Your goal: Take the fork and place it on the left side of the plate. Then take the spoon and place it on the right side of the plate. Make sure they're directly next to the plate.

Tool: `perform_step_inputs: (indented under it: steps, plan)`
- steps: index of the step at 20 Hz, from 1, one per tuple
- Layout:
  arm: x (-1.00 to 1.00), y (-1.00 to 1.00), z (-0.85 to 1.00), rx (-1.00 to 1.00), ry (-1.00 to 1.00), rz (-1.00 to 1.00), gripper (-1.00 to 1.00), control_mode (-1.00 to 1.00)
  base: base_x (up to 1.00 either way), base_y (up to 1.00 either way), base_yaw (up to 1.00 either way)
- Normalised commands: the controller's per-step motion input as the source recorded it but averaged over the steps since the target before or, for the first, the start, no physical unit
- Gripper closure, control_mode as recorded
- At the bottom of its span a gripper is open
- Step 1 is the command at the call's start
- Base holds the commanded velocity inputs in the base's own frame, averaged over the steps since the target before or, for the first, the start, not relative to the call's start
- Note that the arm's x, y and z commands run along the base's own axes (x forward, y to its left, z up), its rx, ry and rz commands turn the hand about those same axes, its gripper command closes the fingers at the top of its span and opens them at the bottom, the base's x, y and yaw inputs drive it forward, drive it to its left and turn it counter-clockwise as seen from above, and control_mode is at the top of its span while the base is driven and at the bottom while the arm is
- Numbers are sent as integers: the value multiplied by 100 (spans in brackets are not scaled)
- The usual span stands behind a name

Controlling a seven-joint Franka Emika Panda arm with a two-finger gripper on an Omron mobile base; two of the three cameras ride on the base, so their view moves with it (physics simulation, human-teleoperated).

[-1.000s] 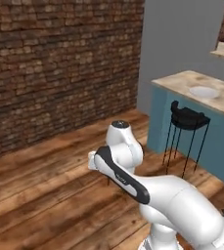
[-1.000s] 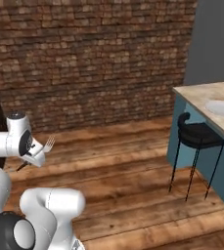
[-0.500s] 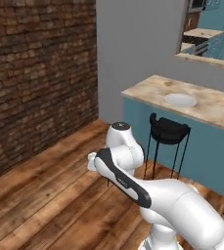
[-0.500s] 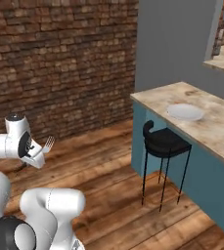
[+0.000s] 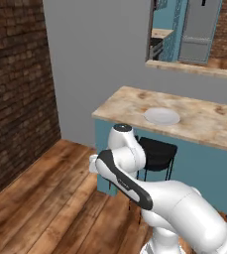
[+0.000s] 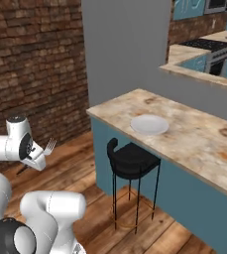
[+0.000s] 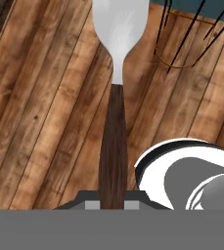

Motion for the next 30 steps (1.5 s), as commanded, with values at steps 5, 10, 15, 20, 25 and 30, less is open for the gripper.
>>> perform_step_inputs:
  steps: [5,10,15,20,25,30]
  plan:
    - [0,0,0,0,0,0,100,100,100,19,-45]
    - [0,0,0,0,0,0,100,100,82,44,-33]
    - [0,0,0,0,0,0,100,100,42,39,-15]
    - [0,0,0,0,0,0,100,100,33,19,-9]
    - [0,0,0,0,0,0,100,100,40,6,-14]
    - [0,0,0,0,0,0,100,100,51,10,-31]
